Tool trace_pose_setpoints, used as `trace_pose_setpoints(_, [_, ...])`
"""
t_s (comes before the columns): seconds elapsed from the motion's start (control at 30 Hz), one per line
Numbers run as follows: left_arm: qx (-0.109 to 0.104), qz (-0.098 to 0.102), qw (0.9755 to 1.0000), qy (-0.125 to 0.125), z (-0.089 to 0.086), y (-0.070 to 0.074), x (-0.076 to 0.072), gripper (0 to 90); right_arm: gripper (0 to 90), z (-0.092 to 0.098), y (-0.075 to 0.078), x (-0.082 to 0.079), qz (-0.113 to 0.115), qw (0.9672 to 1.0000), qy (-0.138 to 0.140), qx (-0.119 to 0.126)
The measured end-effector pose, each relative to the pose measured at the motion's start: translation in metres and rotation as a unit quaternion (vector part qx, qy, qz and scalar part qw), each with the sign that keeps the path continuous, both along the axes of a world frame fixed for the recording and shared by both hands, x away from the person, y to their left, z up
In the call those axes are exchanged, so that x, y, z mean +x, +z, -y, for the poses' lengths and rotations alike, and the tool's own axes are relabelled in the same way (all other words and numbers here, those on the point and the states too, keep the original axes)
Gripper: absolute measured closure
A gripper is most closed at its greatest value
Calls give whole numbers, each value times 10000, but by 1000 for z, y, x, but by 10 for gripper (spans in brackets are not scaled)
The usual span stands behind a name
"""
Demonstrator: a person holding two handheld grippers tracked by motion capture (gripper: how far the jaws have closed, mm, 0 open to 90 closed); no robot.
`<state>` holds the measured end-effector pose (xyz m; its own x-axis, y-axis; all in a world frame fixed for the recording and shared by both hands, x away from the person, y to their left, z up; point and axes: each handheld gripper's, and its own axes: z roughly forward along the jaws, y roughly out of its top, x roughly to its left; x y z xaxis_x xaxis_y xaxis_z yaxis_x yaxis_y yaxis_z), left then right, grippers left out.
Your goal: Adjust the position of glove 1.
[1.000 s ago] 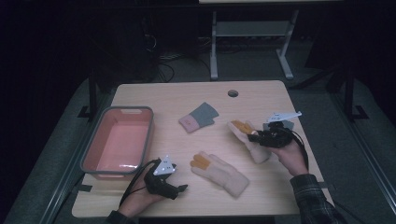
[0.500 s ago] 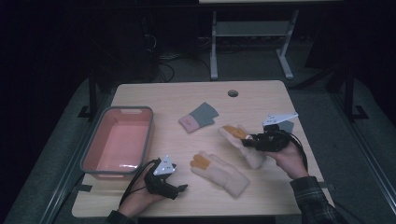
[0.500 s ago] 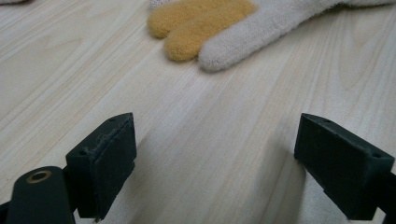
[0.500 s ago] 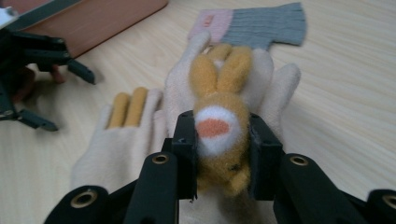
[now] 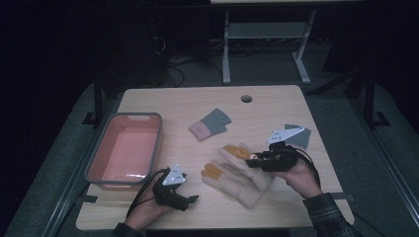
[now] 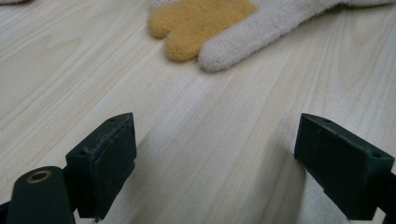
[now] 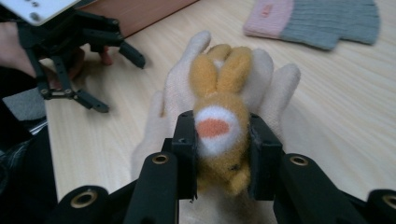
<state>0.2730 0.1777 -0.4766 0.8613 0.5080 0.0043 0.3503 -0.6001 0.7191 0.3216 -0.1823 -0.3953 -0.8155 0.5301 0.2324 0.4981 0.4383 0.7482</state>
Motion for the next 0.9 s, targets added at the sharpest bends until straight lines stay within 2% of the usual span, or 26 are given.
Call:
trace_pose_setpoints(0.17, [3, -3, 10000, 1, 0, 0, 0, 122, 694, -13, 1, -12, 7, 9998, 216, -22])
trace_pose_setpoints(0.33, [6, -2, 10000, 0, 0, 0, 0, 122, 694, -24, 1, -16, -45, 9993, 370, -1])
trace_pose_setpoints(0.5, [-13, -24, 10000, 12, 0, 0, 0, 122, 694, -34, -1, -20, -73, 9988, 480, -116])
trace_pose_setpoints(0.9, [4, -2, 10000, 0, 0, 0, 0, 122, 693, -44, -11, -20, -125, 9982, 511, -271])
